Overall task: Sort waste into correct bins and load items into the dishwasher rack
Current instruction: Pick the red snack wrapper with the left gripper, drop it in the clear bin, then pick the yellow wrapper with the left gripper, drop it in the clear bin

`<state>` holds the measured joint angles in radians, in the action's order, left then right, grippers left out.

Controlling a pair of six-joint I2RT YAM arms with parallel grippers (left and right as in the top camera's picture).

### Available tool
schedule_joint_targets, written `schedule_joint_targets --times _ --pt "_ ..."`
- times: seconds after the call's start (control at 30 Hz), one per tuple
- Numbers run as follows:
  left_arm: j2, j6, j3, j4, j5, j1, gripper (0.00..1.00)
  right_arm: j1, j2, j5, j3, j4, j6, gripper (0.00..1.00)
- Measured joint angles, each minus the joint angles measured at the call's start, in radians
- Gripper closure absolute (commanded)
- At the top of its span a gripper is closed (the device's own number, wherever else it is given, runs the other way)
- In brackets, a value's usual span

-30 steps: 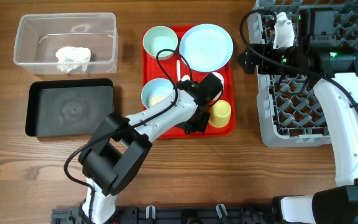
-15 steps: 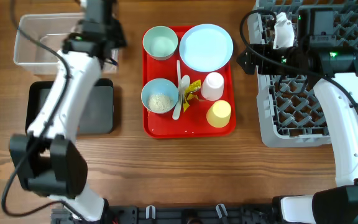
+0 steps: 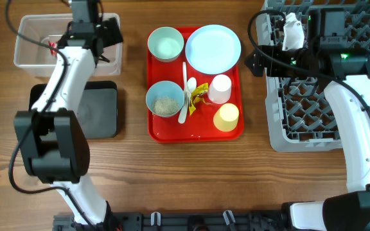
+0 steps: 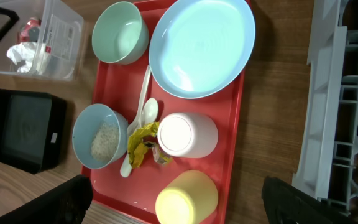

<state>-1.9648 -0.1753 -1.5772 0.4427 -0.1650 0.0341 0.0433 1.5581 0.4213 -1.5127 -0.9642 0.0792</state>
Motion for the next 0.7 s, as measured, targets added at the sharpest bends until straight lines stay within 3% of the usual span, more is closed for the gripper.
schedule_joint_targets --times 0.1,0.3,0.53,0.7 --pt "0.043 0.068 0.000 0.113 0.114 0.088 0.06 0.000 0.000 0.000 0.000 0.003 0.000 0.07" --pt "0.055 0.208 -0.002 0.247 0.224 0.387 0.09 0.000 0.000 -0.028 0.000 0.004 0.000 0.07" --pt "-0.001 0.227 -0.002 0.277 0.235 0.504 0.13 0.000 0.000 -0.090 0.000 -0.012 0.000 0.08" --pt "-0.068 0.235 -0.002 0.277 0.239 0.548 0.27 0.000 0.000 -0.101 0.000 -0.016 0.000 0.07"
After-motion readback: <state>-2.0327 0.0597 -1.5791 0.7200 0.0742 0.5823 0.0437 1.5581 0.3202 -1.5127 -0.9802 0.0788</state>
